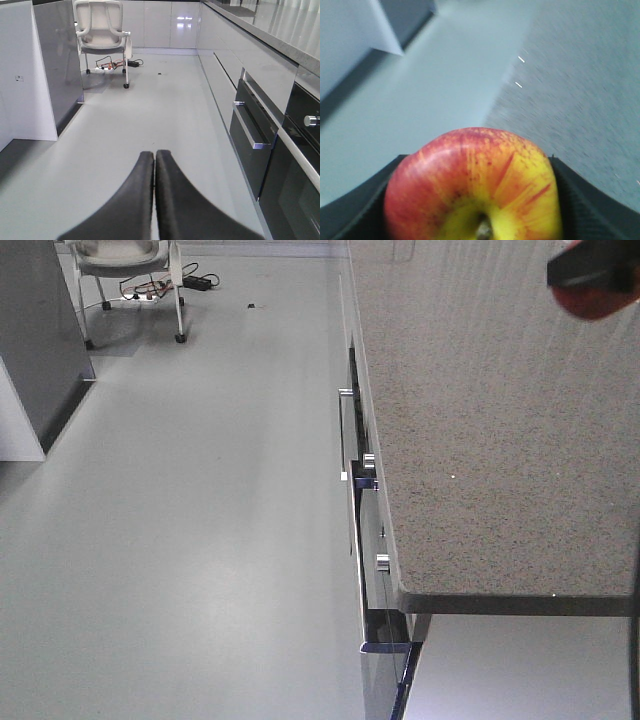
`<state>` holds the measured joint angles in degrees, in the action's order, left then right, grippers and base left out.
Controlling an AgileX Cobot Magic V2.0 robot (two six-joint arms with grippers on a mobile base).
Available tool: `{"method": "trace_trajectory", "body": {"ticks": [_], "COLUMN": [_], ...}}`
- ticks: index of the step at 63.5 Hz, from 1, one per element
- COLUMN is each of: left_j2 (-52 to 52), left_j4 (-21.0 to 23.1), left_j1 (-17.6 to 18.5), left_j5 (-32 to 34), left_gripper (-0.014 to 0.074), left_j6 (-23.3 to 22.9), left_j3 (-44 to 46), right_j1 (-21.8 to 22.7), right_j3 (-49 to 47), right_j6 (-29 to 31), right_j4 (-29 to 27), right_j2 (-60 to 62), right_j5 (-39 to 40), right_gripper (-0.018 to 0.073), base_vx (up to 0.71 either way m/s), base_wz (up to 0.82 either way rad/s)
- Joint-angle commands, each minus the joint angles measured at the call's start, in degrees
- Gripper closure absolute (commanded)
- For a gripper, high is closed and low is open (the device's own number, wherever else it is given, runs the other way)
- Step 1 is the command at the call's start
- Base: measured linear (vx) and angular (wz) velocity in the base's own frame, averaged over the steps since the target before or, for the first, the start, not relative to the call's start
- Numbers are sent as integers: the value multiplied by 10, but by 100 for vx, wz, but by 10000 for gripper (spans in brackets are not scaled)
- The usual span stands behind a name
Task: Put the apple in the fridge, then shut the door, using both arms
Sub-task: 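Close the right gripper on the apple and lift it off the counter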
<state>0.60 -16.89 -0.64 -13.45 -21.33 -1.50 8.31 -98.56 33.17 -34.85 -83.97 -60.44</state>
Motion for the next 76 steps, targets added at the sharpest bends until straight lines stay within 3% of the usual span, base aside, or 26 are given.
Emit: {"method": "trace_trajectory", "body": {"ticks": [1, 20, 39, 76], "left_j2": [3, 3, 3, 3], "left_j4": [2, 2, 2, 2], "left_j1": [2, 2, 2, 2], "left_j5": [40, 40, 40, 40], "left_gripper": [603, 603, 603, 603], "left_j6": [-2, -2, -2, -2], "left_j3": [-12, -12, -12, -12], "right_j1": [2, 2, 2, 2], "right_j3": [-16, -16, -16, -16], "right_j6": [30, 13, -3, -2], "right_j4": [-66, -88, -77, -79], "right_j2": [68, 164, 235, 234], "right_j5": [-25, -127, -127, -127], "right_gripper": [567, 564, 563, 563], "base_vx": [0, 0, 0, 0], "base_wz": [0, 0, 0, 0]}}
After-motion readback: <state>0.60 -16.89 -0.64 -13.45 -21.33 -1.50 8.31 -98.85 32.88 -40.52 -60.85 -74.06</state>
